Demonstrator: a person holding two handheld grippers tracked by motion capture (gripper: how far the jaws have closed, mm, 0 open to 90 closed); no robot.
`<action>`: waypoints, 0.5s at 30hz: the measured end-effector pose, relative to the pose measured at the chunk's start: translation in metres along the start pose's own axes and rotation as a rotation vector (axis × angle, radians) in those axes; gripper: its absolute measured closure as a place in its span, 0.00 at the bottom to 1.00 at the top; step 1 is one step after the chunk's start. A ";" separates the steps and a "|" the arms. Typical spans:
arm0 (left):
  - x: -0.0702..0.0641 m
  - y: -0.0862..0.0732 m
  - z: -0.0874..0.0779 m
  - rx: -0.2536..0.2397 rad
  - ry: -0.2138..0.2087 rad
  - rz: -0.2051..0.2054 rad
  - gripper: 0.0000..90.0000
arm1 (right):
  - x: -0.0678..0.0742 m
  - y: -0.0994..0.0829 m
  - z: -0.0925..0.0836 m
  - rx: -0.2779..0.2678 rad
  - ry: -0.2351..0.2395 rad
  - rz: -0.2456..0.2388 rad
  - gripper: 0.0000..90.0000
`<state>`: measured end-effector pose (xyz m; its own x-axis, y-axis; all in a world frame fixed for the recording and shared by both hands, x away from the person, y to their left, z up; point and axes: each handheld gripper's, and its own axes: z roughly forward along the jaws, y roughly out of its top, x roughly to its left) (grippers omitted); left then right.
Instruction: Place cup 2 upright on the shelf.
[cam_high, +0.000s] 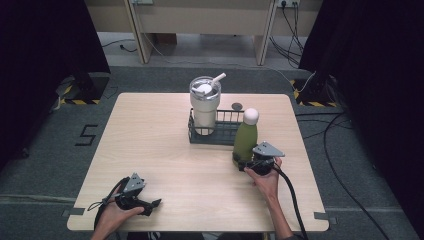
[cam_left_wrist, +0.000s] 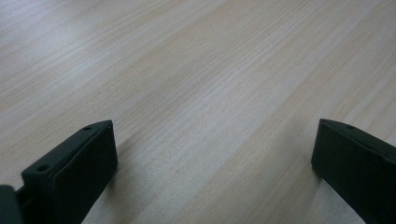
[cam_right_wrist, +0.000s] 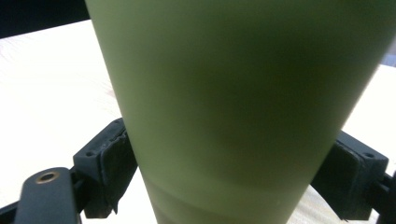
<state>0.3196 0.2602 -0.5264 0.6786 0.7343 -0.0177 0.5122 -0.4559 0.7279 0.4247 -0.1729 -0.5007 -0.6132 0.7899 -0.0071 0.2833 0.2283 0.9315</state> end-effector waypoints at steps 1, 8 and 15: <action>0.000 0.000 0.000 0.000 0.000 0.000 0.00 | 0.000 0.000 0.000 -0.003 -0.001 -0.002 0.20; 0.000 0.000 0.000 0.000 -0.001 0.000 0.00 | 0.000 -0.002 0.001 -0.032 -0.010 -0.011 0.23; 0.000 0.000 0.000 0.000 -0.001 0.000 0.00 | 0.003 0.001 -0.002 -0.052 -0.022 -0.029 0.23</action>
<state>0.3196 0.2602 -0.5264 0.6789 0.7340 -0.0187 0.5123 -0.4553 0.7281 0.4216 -0.1711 -0.4992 -0.6042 0.7958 -0.0414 0.2269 0.2216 0.9484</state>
